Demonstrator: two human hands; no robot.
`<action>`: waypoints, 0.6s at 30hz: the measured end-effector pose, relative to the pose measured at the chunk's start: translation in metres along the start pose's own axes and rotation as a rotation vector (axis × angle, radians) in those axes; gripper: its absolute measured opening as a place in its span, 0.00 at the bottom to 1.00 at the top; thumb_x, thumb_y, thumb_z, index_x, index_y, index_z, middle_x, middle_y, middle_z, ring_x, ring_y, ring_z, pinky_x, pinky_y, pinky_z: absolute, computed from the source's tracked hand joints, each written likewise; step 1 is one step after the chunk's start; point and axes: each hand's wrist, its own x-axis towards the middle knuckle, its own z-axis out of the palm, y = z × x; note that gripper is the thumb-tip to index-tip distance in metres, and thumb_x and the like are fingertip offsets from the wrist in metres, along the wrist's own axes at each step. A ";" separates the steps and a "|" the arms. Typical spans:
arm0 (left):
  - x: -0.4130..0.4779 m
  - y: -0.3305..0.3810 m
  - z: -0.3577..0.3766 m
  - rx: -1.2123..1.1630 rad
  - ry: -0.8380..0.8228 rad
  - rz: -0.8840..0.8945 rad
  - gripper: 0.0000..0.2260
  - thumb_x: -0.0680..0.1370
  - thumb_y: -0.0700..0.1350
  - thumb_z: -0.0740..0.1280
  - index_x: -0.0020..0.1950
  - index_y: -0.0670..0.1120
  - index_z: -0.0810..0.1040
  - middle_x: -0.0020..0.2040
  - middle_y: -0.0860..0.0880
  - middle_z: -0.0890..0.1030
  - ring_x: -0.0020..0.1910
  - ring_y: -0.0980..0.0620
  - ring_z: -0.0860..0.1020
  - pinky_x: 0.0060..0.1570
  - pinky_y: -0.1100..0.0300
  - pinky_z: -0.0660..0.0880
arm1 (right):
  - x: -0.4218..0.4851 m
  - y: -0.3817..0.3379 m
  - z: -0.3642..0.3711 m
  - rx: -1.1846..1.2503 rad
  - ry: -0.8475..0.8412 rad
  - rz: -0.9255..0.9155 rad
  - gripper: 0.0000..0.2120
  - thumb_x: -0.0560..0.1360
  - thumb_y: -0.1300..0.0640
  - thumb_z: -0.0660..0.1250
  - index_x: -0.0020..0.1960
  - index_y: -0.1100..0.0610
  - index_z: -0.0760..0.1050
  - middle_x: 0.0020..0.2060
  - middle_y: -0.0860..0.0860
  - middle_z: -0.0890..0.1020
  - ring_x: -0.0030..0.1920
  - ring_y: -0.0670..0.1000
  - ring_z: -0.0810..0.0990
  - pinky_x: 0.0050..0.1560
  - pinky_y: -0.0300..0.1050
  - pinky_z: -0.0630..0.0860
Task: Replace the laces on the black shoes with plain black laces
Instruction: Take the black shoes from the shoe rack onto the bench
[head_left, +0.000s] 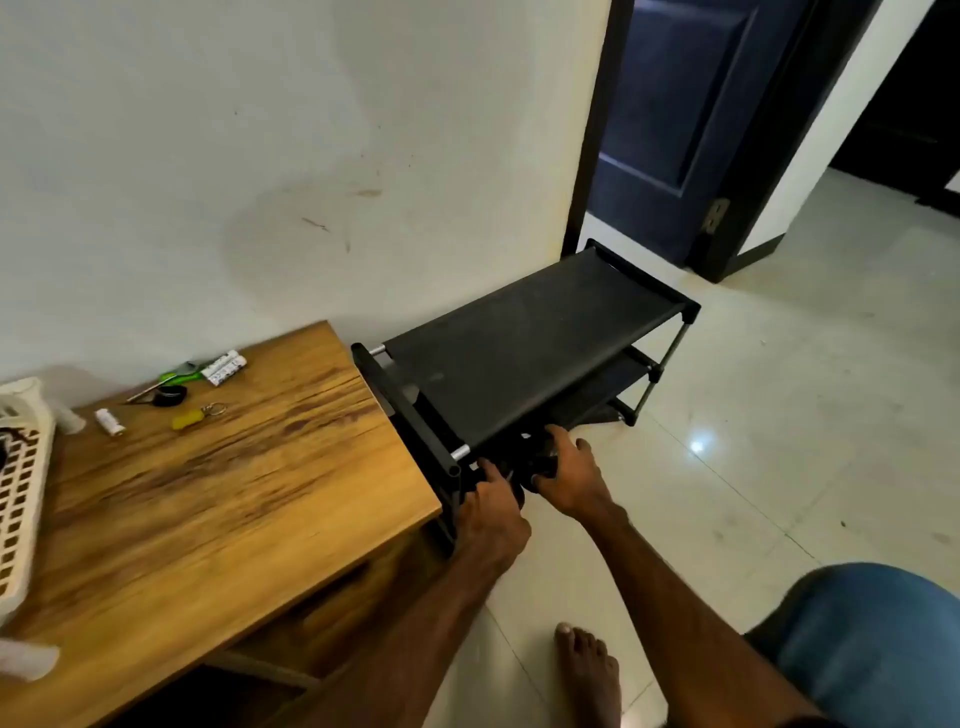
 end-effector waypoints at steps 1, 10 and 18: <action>0.005 0.000 -0.001 -0.016 0.011 -0.005 0.38 0.79 0.43 0.69 0.82 0.44 0.50 0.67 0.42 0.77 0.66 0.42 0.77 0.61 0.51 0.76 | 0.007 0.001 0.000 -0.036 -0.016 -0.010 0.36 0.74 0.57 0.74 0.77 0.49 0.62 0.66 0.59 0.71 0.63 0.64 0.78 0.65 0.58 0.77; 0.022 -0.006 0.018 -0.274 0.183 -0.024 0.12 0.83 0.39 0.64 0.67 0.44 0.74 0.59 0.42 0.81 0.58 0.44 0.80 0.58 0.50 0.79 | 0.010 -0.009 -0.001 -0.080 0.131 -0.016 0.12 0.81 0.57 0.68 0.64 0.58 0.75 0.59 0.58 0.81 0.56 0.59 0.82 0.57 0.55 0.81; -0.024 -0.015 -0.001 -0.276 0.170 0.076 0.20 0.77 0.50 0.74 0.65 0.45 0.75 0.57 0.46 0.82 0.56 0.47 0.81 0.47 0.57 0.78 | -0.052 -0.014 -0.027 -0.138 0.235 -0.013 0.15 0.81 0.56 0.69 0.66 0.57 0.76 0.60 0.57 0.81 0.57 0.60 0.82 0.55 0.51 0.79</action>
